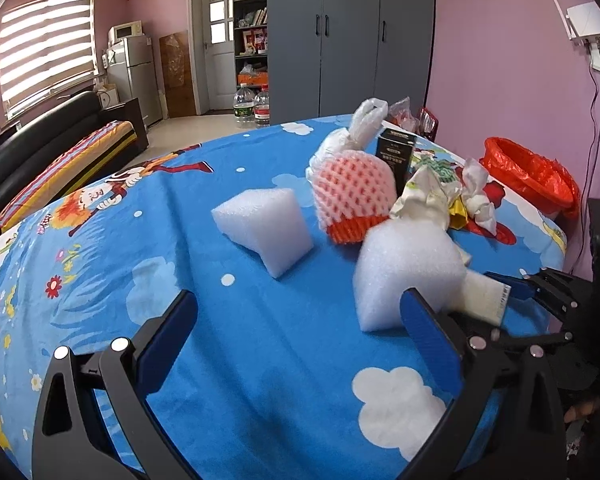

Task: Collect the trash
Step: 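Grasp the white foam block with the left tool while the right tool grasps the white paper packet, then carry both items over the orange bin and release them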

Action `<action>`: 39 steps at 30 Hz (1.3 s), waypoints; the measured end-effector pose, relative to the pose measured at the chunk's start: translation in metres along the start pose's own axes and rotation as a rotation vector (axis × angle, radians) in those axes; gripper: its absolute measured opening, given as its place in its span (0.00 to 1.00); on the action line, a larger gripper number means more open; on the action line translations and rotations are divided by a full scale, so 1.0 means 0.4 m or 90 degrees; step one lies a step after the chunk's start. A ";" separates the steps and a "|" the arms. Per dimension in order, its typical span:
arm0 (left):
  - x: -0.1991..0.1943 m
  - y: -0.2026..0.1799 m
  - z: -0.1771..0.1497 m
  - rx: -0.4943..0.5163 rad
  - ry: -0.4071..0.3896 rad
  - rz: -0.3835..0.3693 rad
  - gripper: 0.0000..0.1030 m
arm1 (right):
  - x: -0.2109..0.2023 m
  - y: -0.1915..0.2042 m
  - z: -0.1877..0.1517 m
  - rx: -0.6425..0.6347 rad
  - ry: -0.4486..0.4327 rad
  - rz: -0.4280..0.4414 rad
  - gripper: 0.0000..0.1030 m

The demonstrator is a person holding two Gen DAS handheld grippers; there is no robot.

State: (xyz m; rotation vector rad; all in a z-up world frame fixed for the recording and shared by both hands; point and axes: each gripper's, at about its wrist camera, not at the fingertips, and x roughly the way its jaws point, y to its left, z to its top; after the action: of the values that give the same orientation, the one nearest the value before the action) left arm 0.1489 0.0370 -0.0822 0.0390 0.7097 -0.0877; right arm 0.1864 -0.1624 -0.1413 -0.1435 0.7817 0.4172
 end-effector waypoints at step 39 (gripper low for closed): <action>0.001 -0.227 0.053 0.100 -0.046 -0.089 0.58 | -0.211 -0.232 -0.037 0.172 -0.126 -0.070 0.46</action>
State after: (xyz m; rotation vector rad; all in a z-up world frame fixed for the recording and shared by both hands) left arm 0.1545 -0.0547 -0.0667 0.1362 0.6313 -0.2775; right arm 0.1617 -0.2769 -0.0944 0.1056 0.6252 0.2154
